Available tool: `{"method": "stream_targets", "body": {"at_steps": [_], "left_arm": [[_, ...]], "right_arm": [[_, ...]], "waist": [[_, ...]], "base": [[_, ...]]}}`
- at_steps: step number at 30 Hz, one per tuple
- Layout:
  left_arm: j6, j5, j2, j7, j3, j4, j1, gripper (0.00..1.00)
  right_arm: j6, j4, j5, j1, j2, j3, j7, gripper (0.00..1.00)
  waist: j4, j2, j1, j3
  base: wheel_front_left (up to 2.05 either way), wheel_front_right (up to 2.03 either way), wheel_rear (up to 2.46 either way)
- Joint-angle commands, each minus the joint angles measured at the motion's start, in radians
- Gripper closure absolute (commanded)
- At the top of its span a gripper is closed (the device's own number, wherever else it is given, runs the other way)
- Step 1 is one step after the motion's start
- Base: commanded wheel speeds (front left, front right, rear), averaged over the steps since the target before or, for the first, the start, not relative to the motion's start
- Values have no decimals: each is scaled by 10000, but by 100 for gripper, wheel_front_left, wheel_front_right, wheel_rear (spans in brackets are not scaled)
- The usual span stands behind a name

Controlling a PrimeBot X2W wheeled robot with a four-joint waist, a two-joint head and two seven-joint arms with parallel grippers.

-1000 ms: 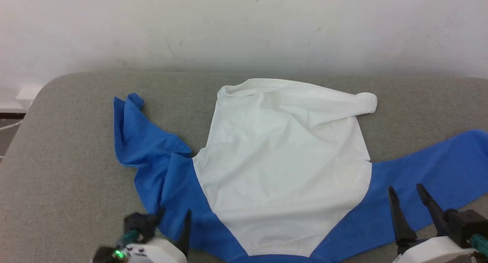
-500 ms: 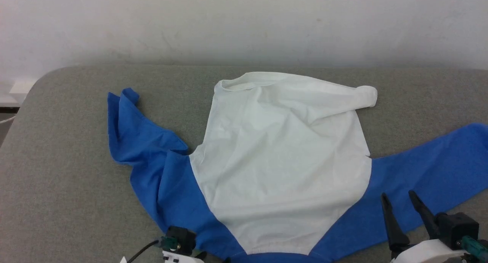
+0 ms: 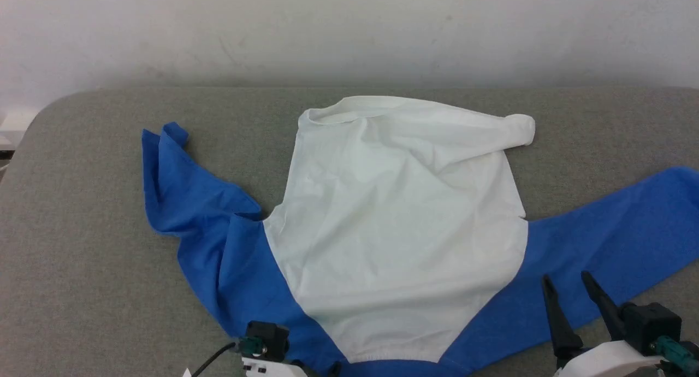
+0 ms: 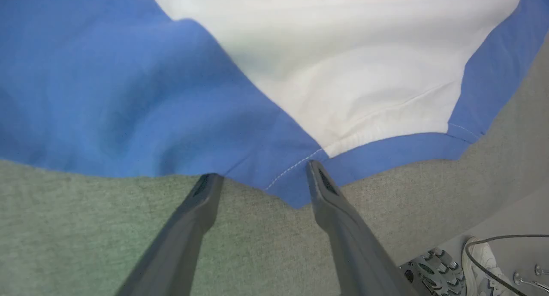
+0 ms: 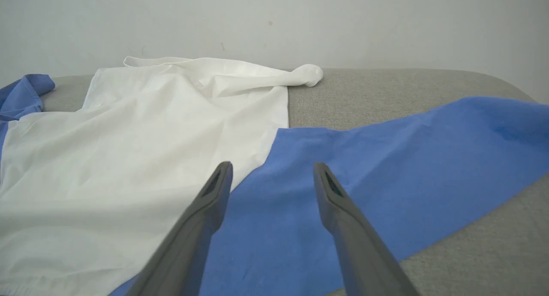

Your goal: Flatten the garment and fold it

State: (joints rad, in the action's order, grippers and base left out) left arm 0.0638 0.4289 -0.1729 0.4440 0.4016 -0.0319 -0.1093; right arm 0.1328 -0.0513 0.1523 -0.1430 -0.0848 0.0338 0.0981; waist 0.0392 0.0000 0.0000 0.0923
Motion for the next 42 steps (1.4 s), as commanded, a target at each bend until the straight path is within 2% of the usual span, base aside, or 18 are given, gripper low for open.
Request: {"method": "stream_targets", "body": {"at_steps": [1,8,9,10,16,22,27,31,35,42], "left_arm": [[38,60,59,-28,-24,-148,155,0],[-12,185,212,-257,-3,-568,301,2],[-27,182,206,-269,13,-635,323,62],[-47,173,192,-279,31,-696,346,99],[-100,98,90,-608,27,-802,405,100],[-97,57,20,-867,54,-570,280,100],[-99,-6,40,-1015,155,-386,287,100],[-100,-18,107,-1078,249,-299,330,100],[-129,-16,139,-1097,331,-276,404,100],[-113,-34,127,-1173,383,-278,491,100]], "right_arm": [[-21,-28,43,154,34,8,68,0],[-21,-58,34,240,21,11,62,0],[-21,-73,31,252,1,-16,20,0],[-21,-97,22,249,-31,-56,-35,0],[-21,-40,245,-43,-549,-623,-742,0],[-21,928,1616,-696,-1713,-1787,-2870,0],[-21,1583,2015,-874,-2309,-2429,-4130,0],[-21,1515,1589,-558,-2731,-3107,-4541,0],[-21,1029,1324,-121,-2863,-3531,-4640,0],[-21,33,1202,319,-2773,-3887,-4732,0]], "waist": [[-12,0,0,37],[-60,0,0,189],[-57,0,0,207],[-51,0,0,215],[31,0,0,19],[42,0,0,-226],[133,0,0,-227],[237,0,0,-134],[368,0,0,-39],[559,0,0,116]], "base": [[0,0,0],[0,0,0],[0,0,0],[0,0,0],[0,0,0],[0,0,0],[0,0,0],[0,0,0],[0,0,0],[0,0,0]]}}
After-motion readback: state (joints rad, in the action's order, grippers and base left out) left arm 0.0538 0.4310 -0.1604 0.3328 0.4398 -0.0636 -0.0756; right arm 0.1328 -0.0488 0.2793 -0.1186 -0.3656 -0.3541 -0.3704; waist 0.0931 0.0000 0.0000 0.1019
